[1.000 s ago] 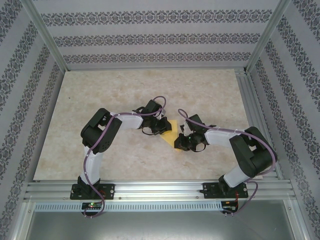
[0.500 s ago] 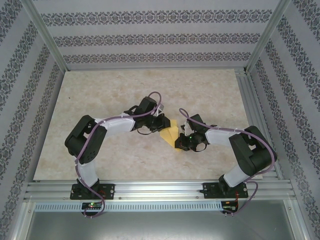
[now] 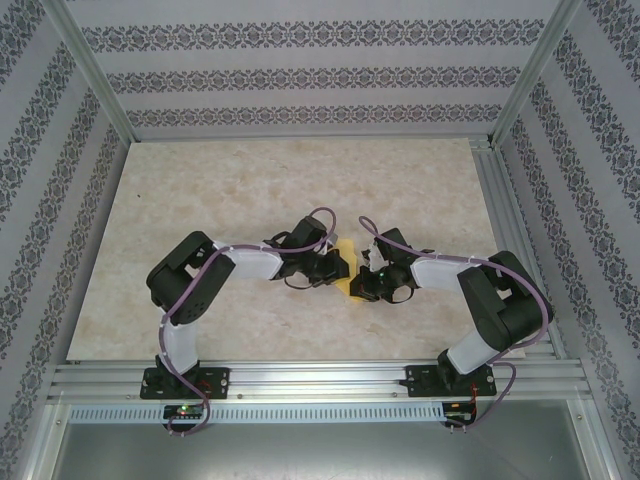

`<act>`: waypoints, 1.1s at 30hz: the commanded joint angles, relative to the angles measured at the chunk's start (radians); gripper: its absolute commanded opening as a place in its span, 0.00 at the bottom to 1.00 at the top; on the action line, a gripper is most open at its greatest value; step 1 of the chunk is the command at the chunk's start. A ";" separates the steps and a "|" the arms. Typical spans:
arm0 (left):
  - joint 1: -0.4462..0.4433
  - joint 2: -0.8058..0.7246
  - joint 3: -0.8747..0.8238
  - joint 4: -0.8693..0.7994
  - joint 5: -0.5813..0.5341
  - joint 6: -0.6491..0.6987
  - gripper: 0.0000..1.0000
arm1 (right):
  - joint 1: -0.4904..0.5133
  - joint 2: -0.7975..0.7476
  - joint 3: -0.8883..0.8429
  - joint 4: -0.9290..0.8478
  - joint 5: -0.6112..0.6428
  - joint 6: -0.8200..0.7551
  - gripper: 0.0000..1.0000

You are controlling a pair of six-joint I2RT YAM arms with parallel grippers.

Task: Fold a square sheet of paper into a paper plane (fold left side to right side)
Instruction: Fourth fold the wing at the center of the table.

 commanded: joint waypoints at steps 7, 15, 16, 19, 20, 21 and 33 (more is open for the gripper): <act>-0.033 0.074 0.010 0.116 -0.010 -0.052 0.11 | 0.008 0.065 -0.033 -0.116 0.164 -0.023 0.07; -0.029 0.087 0.055 -0.037 -0.084 0.034 0.11 | 0.019 0.074 -0.050 -0.150 0.170 -0.040 0.07; -0.025 0.090 0.060 -0.044 -0.088 0.042 0.11 | 0.020 0.075 -0.053 -0.147 0.172 -0.036 0.07; -0.009 0.092 0.077 -0.072 -0.104 0.069 0.11 | 0.022 0.073 -0.059 -0.138 0.172 -0.027 0.07; -0.001 0.091 0.081 -0.083 -0.107 0.080 0.11 | 0.022 0.073 -0.060 -0.138 0.174 -0.025 0.07; 0.009 0.091 0.085 -0.091 -0.109 0.087 0.11 | 0.022 0.072 -0.060 -0.139 0.175 -0.026 0.07; 0.102 0.142 0.214 -0.167 -0.104 0.180 0.12 | 0.025 0.073 -0.069 -0.135 0.170 -0.022 0.07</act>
